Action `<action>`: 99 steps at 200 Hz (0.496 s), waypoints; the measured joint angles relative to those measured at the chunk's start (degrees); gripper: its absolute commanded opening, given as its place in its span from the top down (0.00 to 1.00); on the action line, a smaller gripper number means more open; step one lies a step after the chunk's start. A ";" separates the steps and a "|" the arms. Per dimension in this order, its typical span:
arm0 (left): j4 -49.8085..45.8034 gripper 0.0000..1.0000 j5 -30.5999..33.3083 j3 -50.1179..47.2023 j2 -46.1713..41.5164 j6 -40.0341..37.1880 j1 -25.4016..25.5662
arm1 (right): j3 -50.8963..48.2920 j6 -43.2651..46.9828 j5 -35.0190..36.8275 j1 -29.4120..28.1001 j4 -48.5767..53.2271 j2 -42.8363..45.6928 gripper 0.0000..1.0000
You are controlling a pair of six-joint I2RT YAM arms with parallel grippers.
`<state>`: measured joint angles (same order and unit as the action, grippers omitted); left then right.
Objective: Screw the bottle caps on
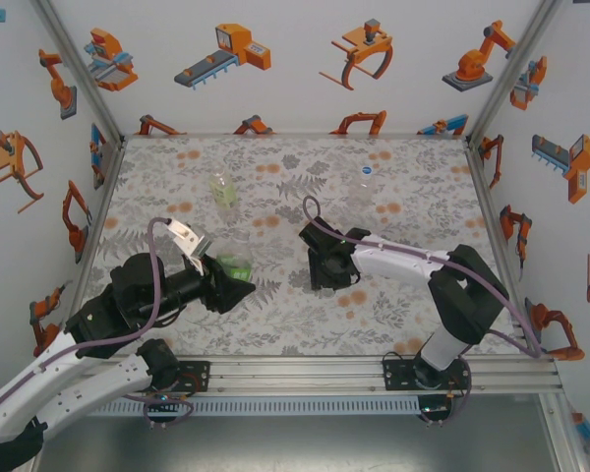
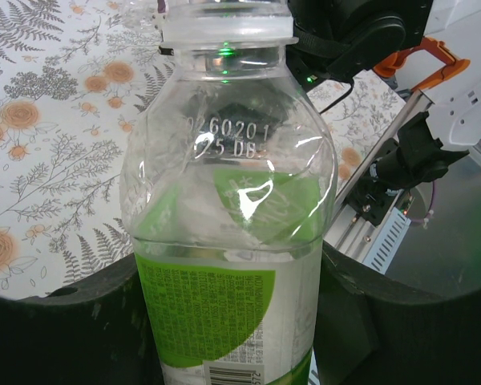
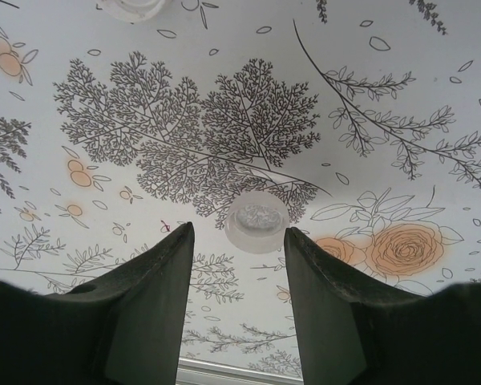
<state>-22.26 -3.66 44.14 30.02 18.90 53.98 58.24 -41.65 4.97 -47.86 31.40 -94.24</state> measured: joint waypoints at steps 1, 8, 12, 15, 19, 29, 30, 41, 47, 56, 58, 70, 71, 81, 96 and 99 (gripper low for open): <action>0.00 1.00 0.00 0.00 0.00 0.00 0.00 | 0.00 0.00 0.00 0.00 0.00 0.00 0.53; 0.00 1.00 0.04 0.00 0.00 0.00 0.00 | -0.02 -0.02 0.02 0.00 0.02 -0.22 0.53; 0.00 1.00 0.09 0.00 0.00 0.00 0.00 | -0.02 -0.04 0.00 0.00 0.00 -0.37 0.53; 0.00 1.00 0.15 0.00 0.02 0.00 0.00 | -0.02 -0.13 0.00 0.00 0.00 -0.46 0.53; 0.00 1.00 0.20 0.00 0.02 0.00 0.00 | -0.02 -0.15 0.00 0.00 0.00 -0.55 0.53; 0.00 1.00 0.24 0.00 0.02 0.00 0.00 | -0.02 -0.22 0.02 0.00 0.00 -0.83 0.53; 0.00 1.00 0.24 0.00 0.02 0.00 -0.02 | -0.02 -0.22 0.00 0.00 0.00 -0.85 0.53; 0.00 1.00 0.24 0.00 0.02 0.00 -0.02 | -0.07 -0.35 0.00 0.00 -0.02 -1.07 0.53; 0.00 1.00 0.24 0.00 0.02 0.00 0.00 | -0.09 -0.37 0.00 0.00 -0.02 -1.14 0.53; 0.00 1.00 0.26 0.00 0.02 0.00 -0.02 | -0.15 -0.39 -0.02 0.00 -0.09 -1.18 0.53; 0.00 1.00 0.26 0.00 0.02 0.00 0.00 | -0.17 -0.39 -0.02 0.00 -0.11 -1.22 0.53; 0.00 1.00 0.28 0.00 0.02 0.00 0.00 | -0.31 -0.39 -0.02 0.00 -0.39 -1.29 0.54; 0.00 1.00 0.28 0.00 0.02 0.00 0.00 | -0.33 -0.39 -0.02 0.00 -0.42 -1.29 0.54; 0.00 1.00 0.31 0.00 0.02 0.00 -0.02 | -0.52 -0.42 -0.04 0.00 -0.50 -1.38 0.54; 0.00 1.00 0.55 0.00 0.02 0.00 0.00 | -1.03 -0.59 -0.22 0.00 -0.87 -1.57 0.56; 0.00 1.00 0.63 0.00 0.02 0.00 0.00 | -1.14 -0.59 -0.26 0.00 -0.90 -1.62 0.57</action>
<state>-22.26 -3.03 44.14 30.04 18.90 53.98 57.10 -42.24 4.71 -47.86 30.50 -95.85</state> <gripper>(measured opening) 0.546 0.447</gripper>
